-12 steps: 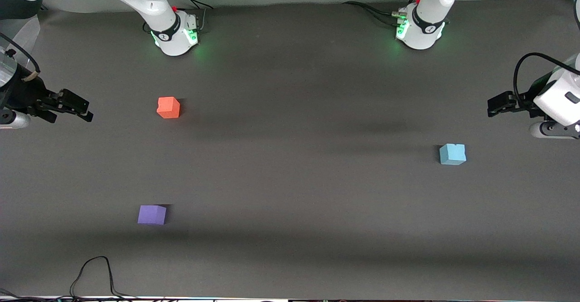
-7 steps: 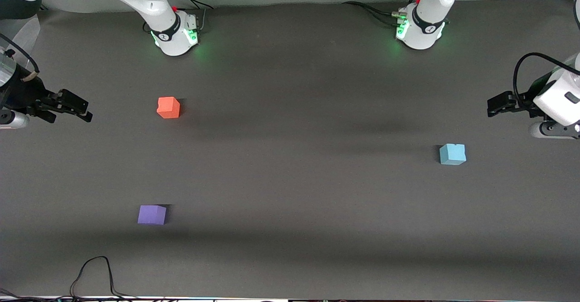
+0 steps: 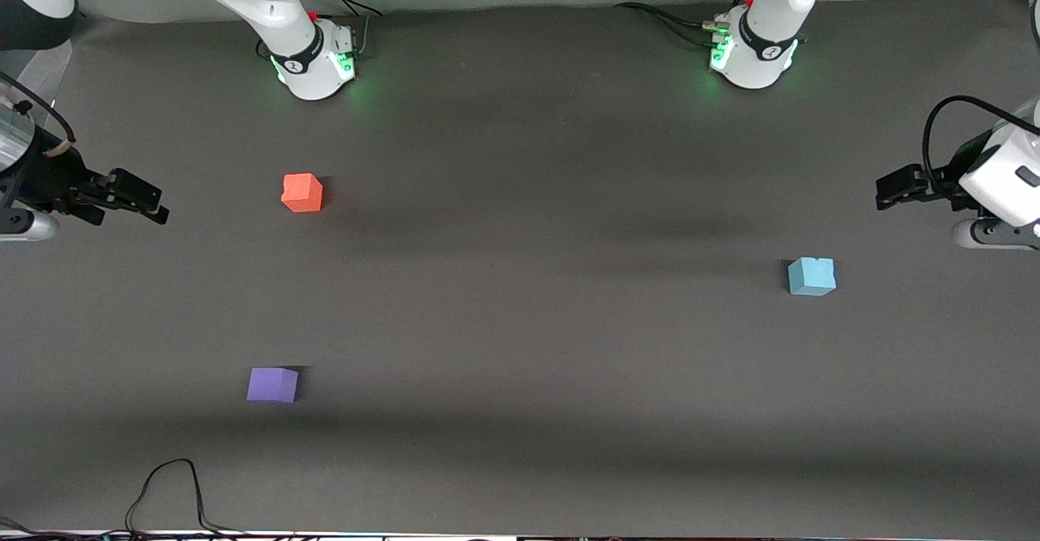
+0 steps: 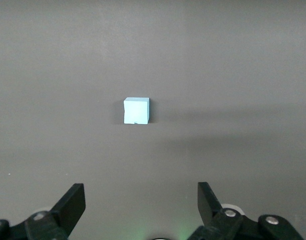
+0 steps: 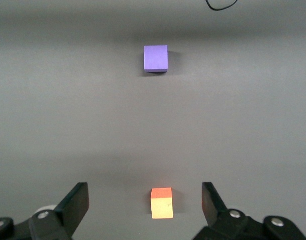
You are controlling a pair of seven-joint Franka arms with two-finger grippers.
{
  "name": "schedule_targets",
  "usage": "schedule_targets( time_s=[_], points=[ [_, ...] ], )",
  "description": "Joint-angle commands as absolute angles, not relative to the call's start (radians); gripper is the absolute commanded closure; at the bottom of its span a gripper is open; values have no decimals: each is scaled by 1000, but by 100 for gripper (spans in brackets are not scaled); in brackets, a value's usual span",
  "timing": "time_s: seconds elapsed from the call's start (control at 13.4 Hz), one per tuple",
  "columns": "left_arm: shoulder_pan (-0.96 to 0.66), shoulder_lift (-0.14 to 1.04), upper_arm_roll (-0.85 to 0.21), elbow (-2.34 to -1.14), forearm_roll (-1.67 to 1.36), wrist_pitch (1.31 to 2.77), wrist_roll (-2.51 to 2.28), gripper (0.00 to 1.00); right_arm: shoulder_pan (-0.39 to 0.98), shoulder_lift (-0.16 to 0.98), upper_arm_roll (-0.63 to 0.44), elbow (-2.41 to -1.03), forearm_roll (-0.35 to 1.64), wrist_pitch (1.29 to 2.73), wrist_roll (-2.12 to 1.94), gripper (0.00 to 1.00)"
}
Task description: Place blue block between orange and purple blocks
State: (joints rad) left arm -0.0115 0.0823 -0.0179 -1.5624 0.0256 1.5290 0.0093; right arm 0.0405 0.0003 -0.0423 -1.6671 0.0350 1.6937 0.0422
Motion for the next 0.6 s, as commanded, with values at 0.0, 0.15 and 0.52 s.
schedule_targets(
  time_s=[0.0,0.15,0.52],
  points=[
    [26,3,-15,-1636,25,1538,98,0,48,31,-40,-1655,11,1706,52,0],
    [35,-63,-5,-1730,21,1580,123,0,49,40,-35,-1654,8,1718,46,0],
    [47,-22,3,-1744,25,1612,152,0,49,58,-32,-1651,9,1730,44,0]
  ],
)
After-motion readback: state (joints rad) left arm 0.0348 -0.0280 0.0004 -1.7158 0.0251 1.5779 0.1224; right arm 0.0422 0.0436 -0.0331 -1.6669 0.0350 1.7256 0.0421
